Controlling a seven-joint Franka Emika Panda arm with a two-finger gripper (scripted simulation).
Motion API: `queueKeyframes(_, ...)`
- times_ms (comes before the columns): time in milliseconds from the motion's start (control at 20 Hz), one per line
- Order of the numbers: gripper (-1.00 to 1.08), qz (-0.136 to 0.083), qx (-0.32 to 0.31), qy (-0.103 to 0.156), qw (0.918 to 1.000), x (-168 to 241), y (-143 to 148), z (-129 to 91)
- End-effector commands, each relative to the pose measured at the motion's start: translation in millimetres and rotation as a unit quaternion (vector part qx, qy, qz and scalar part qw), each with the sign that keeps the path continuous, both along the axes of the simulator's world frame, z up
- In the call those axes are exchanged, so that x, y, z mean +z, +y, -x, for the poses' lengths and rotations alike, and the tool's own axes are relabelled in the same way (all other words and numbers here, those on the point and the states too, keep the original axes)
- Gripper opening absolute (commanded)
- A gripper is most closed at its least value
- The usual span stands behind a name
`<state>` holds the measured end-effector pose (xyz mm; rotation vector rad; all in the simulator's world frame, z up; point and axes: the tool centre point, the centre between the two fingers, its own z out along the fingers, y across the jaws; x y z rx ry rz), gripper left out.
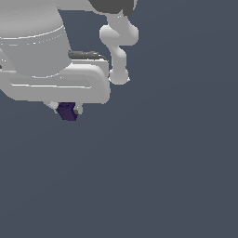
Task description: Pick up the object and move it to a goal position.
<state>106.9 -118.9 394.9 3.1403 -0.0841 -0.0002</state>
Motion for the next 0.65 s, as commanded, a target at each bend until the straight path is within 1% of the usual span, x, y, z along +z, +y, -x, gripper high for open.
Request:
queueKeyframes(0, -1.00, 0.000, 0.000, 0.000, 1.0000, 4.2, -0.4, -2.3)
queueKeyframes(600, -1.00, 0.000, 0.000, 0.000, 1.0000, 10.5, -1.1, -6.4)
